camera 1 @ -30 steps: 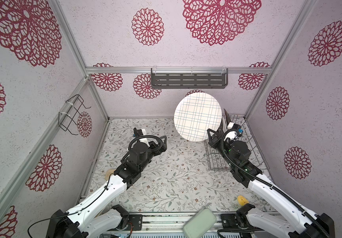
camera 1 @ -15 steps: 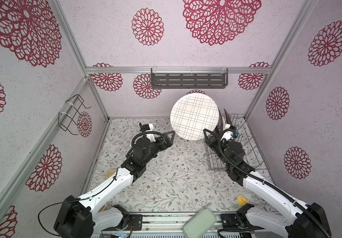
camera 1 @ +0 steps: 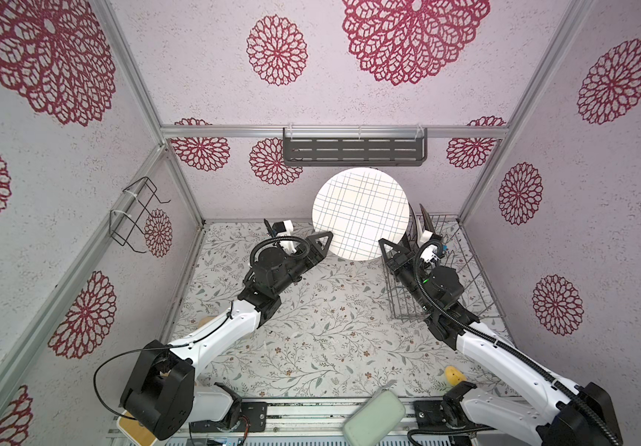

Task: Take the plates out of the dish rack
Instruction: 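Bring the plate toward the left gripper and grasp its rim with the left gripper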

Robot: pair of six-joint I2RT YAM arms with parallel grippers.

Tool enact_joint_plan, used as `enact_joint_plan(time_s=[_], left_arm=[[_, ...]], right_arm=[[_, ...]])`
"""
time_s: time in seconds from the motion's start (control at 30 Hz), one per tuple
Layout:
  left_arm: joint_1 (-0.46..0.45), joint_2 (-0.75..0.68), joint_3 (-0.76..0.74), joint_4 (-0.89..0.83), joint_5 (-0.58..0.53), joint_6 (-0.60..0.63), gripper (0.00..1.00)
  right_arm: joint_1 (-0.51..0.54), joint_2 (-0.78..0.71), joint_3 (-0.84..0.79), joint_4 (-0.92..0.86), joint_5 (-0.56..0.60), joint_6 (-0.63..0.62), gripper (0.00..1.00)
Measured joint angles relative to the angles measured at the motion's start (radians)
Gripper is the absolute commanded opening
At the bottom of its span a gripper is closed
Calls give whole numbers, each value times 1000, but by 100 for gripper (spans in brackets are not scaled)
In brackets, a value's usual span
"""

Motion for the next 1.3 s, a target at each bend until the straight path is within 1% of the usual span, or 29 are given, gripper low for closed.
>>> enact_joint_plan(time_s=[0.07,0.13,0.23,0.37,0.47,0.67,0.77,0.83,0.93,1.0,1.07,1.13,1.2,1.3], left_arm=[[1,10,0,12,12,-11,71],[3,17,0,28,22,-22,59],[6,19,0,49,37,-34,47],[9,19,0,72,47,-47,39],[15,19,0,82,52,-56,37],[25,19,-1,116,58,-73,24],[28,19,-2,129,62,-80,18],[29,19,-5,137,64,-84,17],[31,19,-13,169,68,-101,8],[32,16,-16,196,72,-131,3],[34,12,-18,212,75,-147,0],[34,12,-20,219,78,-142,0],[35,13,-28,219,77,-142,0],[38,13,-37,217,77,-140,0]], right_arm=[[0,-1,0,-1,-16,1,0],[1,-1,0,-5,-29,2,0],[1,-1,0,-8,-46,2,0],[1,-1,0,-7,-60,2,0],[1,-1,0,-7,-68,2,0],[1,-1,0,-7,-79,2,0],[1,-1,0,-7,-79,4,0],[1,-1,0,-7,-79,8,0],[1,-1,0,-8,-79,24,2],[1,-1,0,-6,-79,40,8],[1,-2,0,7,-81,44,18],[1,-1,0,5,-82,35,26],[1,-1,0,5,-85,35,37],[1,-1,0,5,-89,28,44]])
